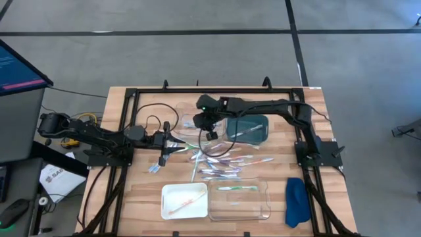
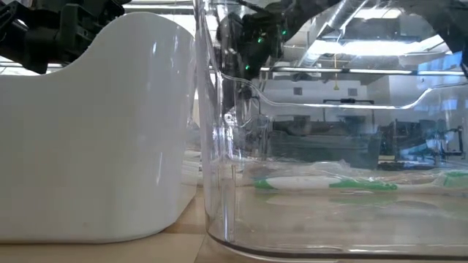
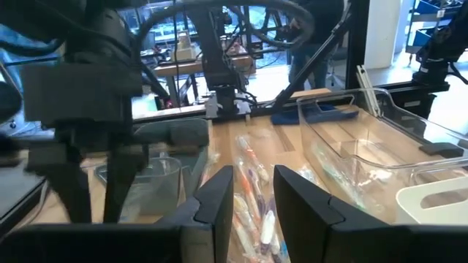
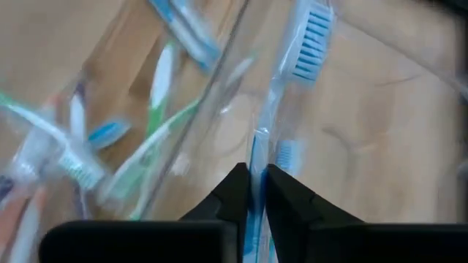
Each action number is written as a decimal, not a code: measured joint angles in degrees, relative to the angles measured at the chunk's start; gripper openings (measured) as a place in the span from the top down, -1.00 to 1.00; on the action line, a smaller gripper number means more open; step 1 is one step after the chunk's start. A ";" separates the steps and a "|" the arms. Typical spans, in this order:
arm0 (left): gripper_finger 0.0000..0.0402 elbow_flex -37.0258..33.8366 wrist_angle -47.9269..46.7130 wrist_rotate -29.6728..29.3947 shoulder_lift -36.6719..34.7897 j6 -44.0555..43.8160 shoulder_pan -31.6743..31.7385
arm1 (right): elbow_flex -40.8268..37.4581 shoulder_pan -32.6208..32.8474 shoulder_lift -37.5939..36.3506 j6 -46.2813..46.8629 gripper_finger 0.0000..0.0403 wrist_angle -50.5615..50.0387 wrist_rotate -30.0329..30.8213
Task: Pick & Place Toothbrushes
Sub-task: Put the blue toothbrush into the top transparent bin
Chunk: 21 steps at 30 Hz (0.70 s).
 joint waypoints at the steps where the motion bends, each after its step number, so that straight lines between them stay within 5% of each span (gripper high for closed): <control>1: 0.53 0.00 0.04 -0.02 0.00 -0.03 0.00 | -0.31 0.03 0.21 0.01 0.84 -1.30 0.36; 6: 0.53 0.00 0.24 -0.07 0.00 -0.24 -0.09 | -0.17 0.03 -0.02 0.08 0.94 -1.79 1.60; 13: 0.53 0.00 0.35 -0.09 0.00 -0.27 -0.09 | -0.13 0.38 1.06 0.26 0.80 -3.10 4.65; 21: 0.53 0.00 0.35 -0.09 0.00 -0.29 -0.09 | -0.39 0.87 3.58 0.21 0.94 -4.82 7.89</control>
